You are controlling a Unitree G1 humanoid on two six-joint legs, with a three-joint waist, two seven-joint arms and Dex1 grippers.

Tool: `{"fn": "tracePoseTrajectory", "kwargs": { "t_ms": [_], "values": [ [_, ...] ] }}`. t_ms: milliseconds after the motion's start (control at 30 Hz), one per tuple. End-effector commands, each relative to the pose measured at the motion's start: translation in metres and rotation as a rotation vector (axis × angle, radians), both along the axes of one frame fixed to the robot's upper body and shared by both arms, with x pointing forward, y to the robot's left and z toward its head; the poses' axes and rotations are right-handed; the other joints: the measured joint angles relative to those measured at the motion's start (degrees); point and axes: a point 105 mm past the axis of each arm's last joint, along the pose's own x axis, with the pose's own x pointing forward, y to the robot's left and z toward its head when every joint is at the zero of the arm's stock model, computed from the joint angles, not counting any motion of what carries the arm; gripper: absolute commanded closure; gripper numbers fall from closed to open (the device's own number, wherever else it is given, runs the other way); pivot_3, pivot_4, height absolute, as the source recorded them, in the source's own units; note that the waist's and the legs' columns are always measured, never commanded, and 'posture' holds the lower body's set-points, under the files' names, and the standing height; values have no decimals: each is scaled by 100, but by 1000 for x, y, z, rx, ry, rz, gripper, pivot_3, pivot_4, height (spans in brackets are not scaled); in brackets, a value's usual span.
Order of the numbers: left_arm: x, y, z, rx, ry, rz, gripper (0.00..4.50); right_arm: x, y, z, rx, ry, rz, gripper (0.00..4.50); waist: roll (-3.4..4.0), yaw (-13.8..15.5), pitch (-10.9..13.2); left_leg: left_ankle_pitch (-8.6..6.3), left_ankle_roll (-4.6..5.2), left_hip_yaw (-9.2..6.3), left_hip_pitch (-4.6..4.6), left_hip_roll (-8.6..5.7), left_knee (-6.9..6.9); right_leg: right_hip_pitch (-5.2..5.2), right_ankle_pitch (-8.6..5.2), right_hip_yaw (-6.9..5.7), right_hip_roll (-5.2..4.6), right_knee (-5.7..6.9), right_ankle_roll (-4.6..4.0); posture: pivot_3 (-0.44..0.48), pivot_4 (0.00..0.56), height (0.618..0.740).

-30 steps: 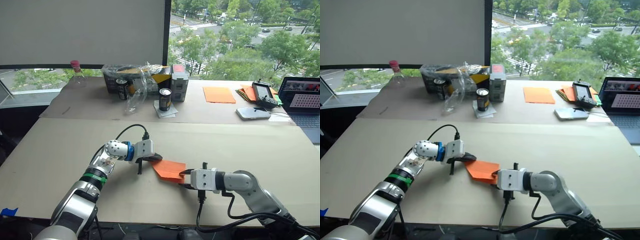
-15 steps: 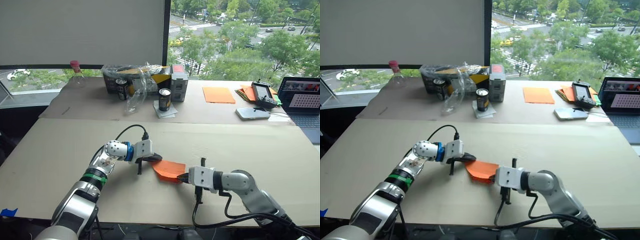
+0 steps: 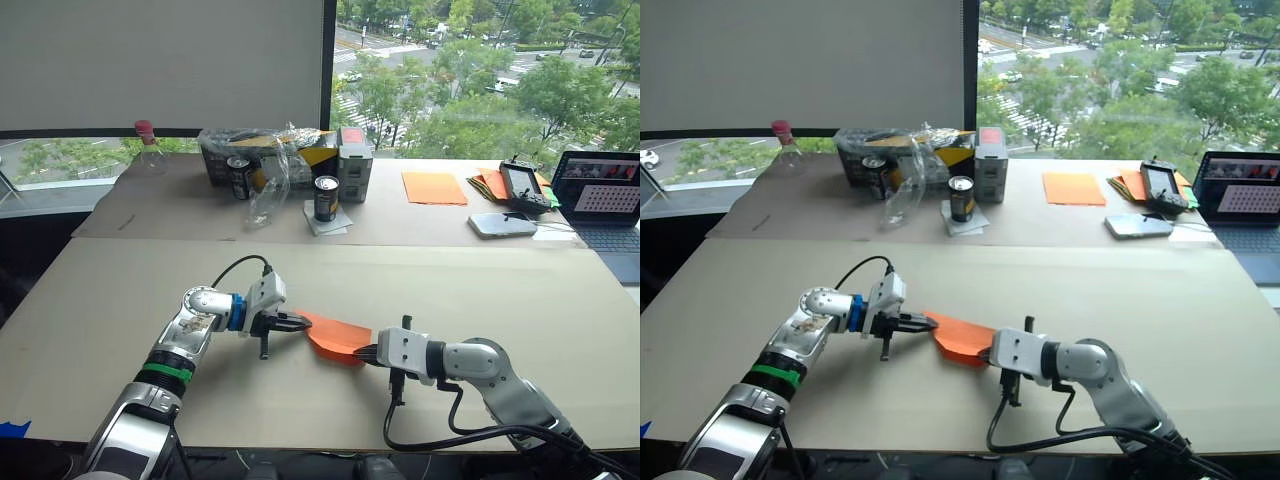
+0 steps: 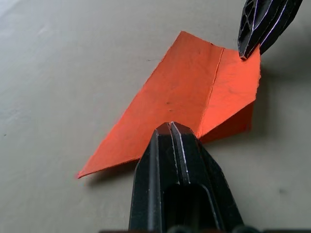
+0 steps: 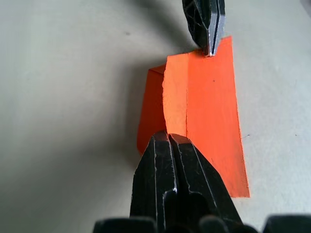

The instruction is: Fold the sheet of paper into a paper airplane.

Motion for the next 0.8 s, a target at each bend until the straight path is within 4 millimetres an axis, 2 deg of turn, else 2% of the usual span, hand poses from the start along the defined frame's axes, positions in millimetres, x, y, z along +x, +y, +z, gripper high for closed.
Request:
{"fn": "tracePoseTrajectory", "kwargs": {
  "t_ms": [33,200,333,533,800],
  "values": [
    [4,-4,-9,54,-35,-2,4500,-2,5,11,16,-25,41,4487,0,14,0,0,0,0,4,0,0,6,0,0,-1,-3,0,0,150,732],
    [8,-13,-9,33,-39,-5,4500,-4,4,11,10,-15,52,4487,0,19,0,0,0,1,5,-1,0,8,0,0,-1,-4,0,0,150,732],
    [0,-13,-18,67,-14,-44,4500,-4,3,14,39,16,41,4487,0,17,0,0,1,1,5,-1,0,8,0,0,-1,-4,0,0,150,732],
    [-6,-13,-31,98,13,-62,4500,-1,6,23,122,170,13,4487,1,10,-1,-1,2,1,6,-1,0,9,0,0,-1,-4,0,0,150,732],
    [-9,-18,-35,98,26,-74,4500,25,3,23,121,332,-78,4487,2,-2,-2,-1,2,0,11,0,0,13,0,-1,-1,-4,0,0,150,732]
  ]
}}
